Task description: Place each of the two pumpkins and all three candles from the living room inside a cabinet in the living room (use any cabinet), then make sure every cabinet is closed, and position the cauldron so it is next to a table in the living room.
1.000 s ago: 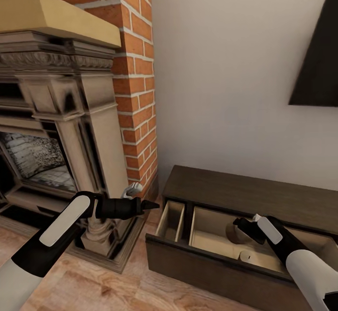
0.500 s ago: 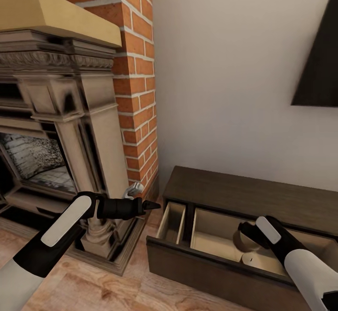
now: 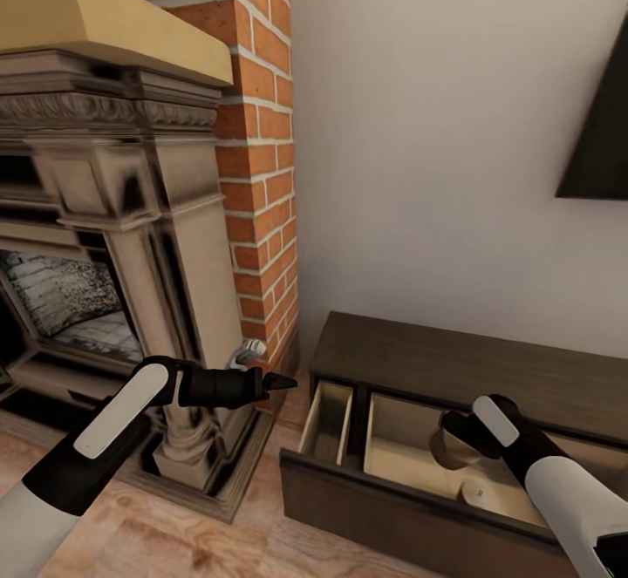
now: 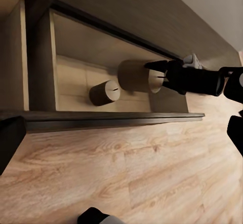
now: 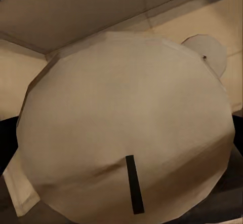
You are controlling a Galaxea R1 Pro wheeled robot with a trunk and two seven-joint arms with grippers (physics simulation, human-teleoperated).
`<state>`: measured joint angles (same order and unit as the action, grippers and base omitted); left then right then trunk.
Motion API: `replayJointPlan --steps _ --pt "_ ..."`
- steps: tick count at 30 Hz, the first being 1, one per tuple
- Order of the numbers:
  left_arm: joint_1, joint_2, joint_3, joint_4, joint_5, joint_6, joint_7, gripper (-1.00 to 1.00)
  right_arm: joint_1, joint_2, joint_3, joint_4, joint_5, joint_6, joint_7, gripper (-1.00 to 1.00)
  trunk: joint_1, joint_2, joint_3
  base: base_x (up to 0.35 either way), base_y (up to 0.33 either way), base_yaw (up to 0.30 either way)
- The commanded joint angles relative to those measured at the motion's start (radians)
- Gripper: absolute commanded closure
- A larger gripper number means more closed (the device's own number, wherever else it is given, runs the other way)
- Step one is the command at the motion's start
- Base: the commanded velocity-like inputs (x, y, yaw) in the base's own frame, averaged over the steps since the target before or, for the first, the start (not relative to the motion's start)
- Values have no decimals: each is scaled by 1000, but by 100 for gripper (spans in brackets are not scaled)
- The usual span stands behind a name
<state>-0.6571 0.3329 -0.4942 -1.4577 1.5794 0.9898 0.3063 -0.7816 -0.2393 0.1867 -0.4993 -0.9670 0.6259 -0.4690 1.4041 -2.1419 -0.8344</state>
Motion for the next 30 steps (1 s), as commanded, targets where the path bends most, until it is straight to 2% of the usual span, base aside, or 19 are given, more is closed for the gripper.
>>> replayJointPlan --steps 1,14,23,30 --pt "-1 0 -1 0 11 0 10 -100 -1 1 8 -2 -9 0 -9 100 0 0 -1 78 66 0" --pt "-1 2 -1 5 11 0 10 -100 -1 6 11 -11 -4 8 20 100 0 0 -1 10 38 -18" --pt "-1 3 0 5 11 1 10 -100 -1 5 11 -13 -6 8 25 100 0 0 4 0 258 -251" --pt "-1 3 0 5 10 1 10 -100 -1 5 11 -12 -4 8 77 100 0 0 8 49 271 -274"
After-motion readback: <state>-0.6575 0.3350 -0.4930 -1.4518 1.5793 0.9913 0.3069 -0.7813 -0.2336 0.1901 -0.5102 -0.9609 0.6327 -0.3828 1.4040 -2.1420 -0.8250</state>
